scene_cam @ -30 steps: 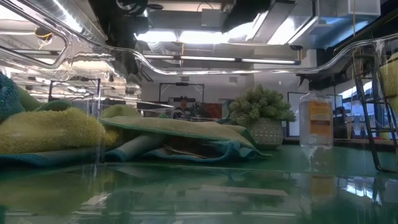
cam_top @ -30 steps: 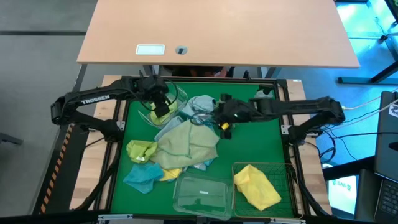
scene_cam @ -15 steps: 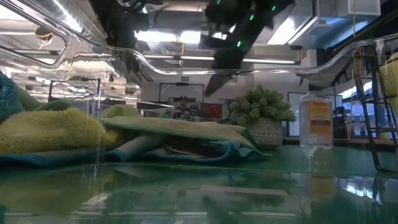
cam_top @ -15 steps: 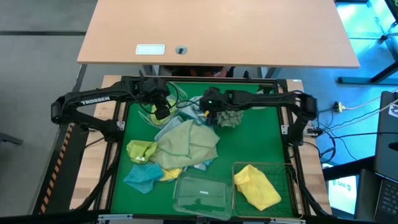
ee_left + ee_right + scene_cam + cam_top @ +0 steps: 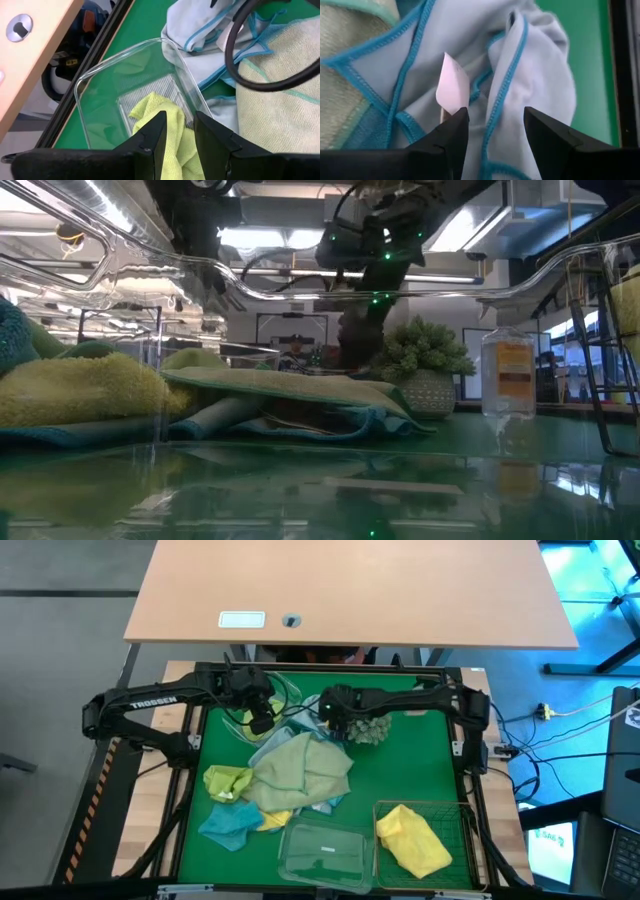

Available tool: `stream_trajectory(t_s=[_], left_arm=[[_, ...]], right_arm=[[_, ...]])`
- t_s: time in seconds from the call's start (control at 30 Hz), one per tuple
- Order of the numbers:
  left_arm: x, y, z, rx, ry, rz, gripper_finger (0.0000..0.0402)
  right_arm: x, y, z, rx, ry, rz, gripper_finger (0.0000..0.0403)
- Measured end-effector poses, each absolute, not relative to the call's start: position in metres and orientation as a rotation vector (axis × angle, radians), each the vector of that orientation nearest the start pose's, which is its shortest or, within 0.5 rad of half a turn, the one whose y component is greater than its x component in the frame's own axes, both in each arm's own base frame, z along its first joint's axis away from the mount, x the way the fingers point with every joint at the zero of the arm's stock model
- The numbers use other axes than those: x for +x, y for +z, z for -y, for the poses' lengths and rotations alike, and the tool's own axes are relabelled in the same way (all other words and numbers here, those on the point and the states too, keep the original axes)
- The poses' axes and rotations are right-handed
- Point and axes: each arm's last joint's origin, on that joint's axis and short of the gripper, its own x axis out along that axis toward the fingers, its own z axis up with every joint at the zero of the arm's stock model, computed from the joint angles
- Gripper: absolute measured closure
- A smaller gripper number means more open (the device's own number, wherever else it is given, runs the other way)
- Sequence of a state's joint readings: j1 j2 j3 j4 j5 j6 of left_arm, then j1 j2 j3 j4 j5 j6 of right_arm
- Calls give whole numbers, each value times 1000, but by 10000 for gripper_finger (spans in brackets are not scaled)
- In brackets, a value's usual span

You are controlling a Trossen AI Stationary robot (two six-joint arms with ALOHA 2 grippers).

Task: Sort microfiber towel by color & place in baskets
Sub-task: Put the light blue microfiber cloth into the bottom transparent bin

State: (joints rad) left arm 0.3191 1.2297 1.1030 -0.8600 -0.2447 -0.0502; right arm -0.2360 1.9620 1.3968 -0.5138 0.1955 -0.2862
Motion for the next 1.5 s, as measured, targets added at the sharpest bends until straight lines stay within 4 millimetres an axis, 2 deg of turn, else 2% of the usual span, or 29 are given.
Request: stream_trajectory(t_s=[0.33,0.43,0.57,0.83,1.03,1.13,1.23,1.4,1.5], left_arm=[[221,301,-80,-84,542,-983,309],[221,301,-80,-84,542,-981,309],[221,301,-81,-85,543,-980,309],[221,301,-81,-85,543,-979,309],[221,301,-81,-83,542,-980,309],[221,301,-81,-82,543,-980,309],[221,301,-81,-75,543,-982,309],[221,301,-81,-65,539,-985,309],[221,302,-81,-65,539,-982,309]], right_arm=[[393,169,103,-273,-278,-1192,215],[394,166,103,-271,-273,-1195,228],[394,165,103,-271,-271,-1199,271],[394,164,103,-271,-268,-1202,391],[394,164,102,-272,-265,-1203,374],[395,167,102,-268,-258,-1208,385],[399,176,103,-269,-265,-1181,396],[408,196,106,-272,-277,-1133,383],[412,208,107,-275,-280,-1118,388]])
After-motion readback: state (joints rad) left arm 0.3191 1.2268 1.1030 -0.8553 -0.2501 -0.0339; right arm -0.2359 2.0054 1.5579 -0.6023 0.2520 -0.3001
